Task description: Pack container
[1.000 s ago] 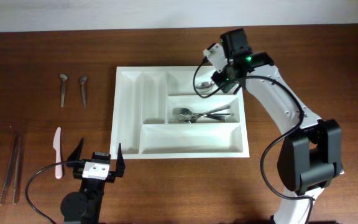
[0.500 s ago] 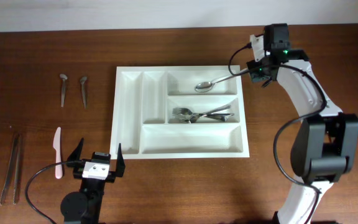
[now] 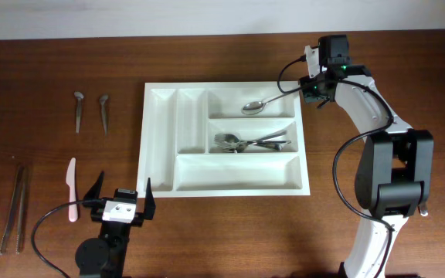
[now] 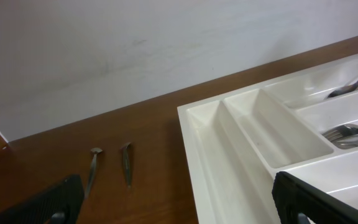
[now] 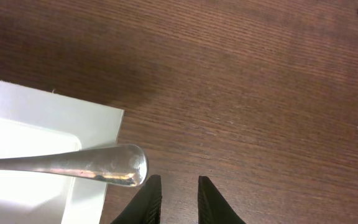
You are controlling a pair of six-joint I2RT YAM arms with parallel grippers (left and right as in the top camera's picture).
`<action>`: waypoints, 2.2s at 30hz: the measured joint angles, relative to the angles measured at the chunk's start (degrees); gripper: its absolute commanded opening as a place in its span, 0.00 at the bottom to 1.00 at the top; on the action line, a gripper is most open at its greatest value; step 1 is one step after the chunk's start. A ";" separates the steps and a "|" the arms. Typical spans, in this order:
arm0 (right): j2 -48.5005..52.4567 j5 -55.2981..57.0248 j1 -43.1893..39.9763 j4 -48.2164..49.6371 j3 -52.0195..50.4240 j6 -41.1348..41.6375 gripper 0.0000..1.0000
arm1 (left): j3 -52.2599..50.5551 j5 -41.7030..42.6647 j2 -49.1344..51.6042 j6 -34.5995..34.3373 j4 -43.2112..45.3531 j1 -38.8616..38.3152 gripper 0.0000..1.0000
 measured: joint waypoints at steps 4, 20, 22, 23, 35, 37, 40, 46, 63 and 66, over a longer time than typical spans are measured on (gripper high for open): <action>0.00 0.09 0.00 0.33 0.00 -0.04 0.19 | 0.00 0.00 0.00 0.00 0.00 0.00 0.99; 0.00 0.20 0.00 2.05 0.00 -1.16 0.19 | 0.00 0.00 0.00 0.00 0.00 0.00 0.99; 0.00 -0.90 0.00 1.62 0.00 -1.16 0.19 | 0.00 0.00 0.00 0.00 0.00 0.00 0.99; 0.00 -1.31 0.00 1.18 0.00 -1.16 0.19 | 0.00 0.00 0.00 0.00 0.00 0.00 0.99; 0.00 -7.37 0.52 -0.90 0.00 -1.16 0.19 | 0.00 0.00 0.00 0.00 0.00 0.00 0.99; 0.00 -7.34 1.53 -0.92 0.00 -1.18 0.18 | 0.00 0.00 0.00 0.00 0.00 0.00 0.99; 0.00 -5.44 3.06 -0.90 0.00 -1.29 0.17 | 0.00 0.00 0.00 0.00 0.00 0.00 0.99; 0.00 3.74 5.22 -0.96 0.81 -1.38 0.16 | 0.00 0.00 0.00 0.00 0.00 0.00 0.99; 0.20 9.05 -0.09 1.29 9.09 -0.07 0.14 | 0.00 0.00 0.00 0.00 0.00 0.00 0.99; 0.81 9.05 0.15 1.95 9.09 -0.02 0.13 | 0.00 0.00 0.00 0.00 0.00 0.00 0.99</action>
